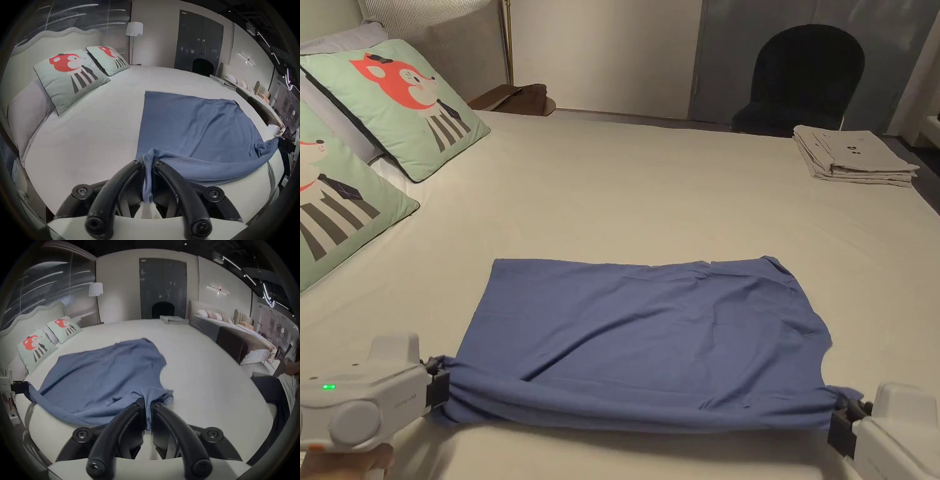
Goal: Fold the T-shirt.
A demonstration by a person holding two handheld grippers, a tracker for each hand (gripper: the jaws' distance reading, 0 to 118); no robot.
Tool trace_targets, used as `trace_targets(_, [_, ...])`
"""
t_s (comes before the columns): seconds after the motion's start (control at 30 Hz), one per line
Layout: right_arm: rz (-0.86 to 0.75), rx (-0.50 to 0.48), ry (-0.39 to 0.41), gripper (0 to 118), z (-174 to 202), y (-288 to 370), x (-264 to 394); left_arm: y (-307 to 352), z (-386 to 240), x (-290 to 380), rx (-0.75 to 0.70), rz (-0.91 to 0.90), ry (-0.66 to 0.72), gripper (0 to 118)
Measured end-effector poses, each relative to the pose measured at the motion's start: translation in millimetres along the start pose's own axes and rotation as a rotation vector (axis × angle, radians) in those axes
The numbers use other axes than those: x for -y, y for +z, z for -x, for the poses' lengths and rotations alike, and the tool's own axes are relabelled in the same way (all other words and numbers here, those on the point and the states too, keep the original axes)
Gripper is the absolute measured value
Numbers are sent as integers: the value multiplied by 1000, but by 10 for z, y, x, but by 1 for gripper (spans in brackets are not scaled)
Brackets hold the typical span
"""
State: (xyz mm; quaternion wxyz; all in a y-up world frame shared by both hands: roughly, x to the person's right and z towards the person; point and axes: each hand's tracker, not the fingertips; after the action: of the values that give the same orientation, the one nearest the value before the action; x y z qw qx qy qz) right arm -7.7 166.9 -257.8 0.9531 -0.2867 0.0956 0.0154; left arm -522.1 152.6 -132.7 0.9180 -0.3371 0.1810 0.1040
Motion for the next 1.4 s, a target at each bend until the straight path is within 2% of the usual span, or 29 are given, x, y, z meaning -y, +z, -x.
trace_targets(0.2, [-36, 11, 11, 5, 97, -464, -449, -351, -10, -422, -12, -38, 34, 1])
trace_targets(0.43, [51, 20, 25, 5, 170, -1274, -735, -1034, -95, -700, -42, 23, 19, 1])
trace_targets(0.7, [199, 69, 63, 5, 193, -1992, -605, -1641, -240, -648, -108, 145, -95, 1])
trace_targets(0.83, [264, 70, 65, 5, 156, -2110, -430, -1760, -195, -569, -97, 167, -110, 2])
trace_targets(0.9, [241, 67, 46, 6, 137, -2047, -429, -1741, -187, -595, -95, 164, -112, 6])
trace_targets(0.93, [242, 66, 35, 8, 145, -1986, -467, -1714, -188, -621, -91, 163, -109, 15])
trace_targets(1.0, [227, 57, 27, 25, 146, -1868, -548, -1688, -147, -671, -65, 156, -99, 66])
trace_targets(1.03, [191, 60, 33, 44, 156, -1784, -594, -1615, -171, -705, -47, 134, -91, 83])
trace_targets(1.07, [147, 64, 45, 77, 190, -1676, -653, -1523, -199, -739, -24, 93, -82, 97])
trace_targets(1.1, [113, 64, 55, 96, 202, -1573, -704, -1301, -321, -773, -10, 50, -72, 100])
trace_targets(1.13, [76, 56, 59, 107, 210, -1453, -753, -1159, -380, -813, 10, 1, -62, 99])
trace_targets(1.3, [-102, -12, 49, 107, 265, -743, -948, -502, -598, -995, 71, -184, -33, 100])
trace_targets(1.4, [-238, -21, 61, 107, 335, -262, -950, -46, -743, -981, 90, -325, -30, 100])
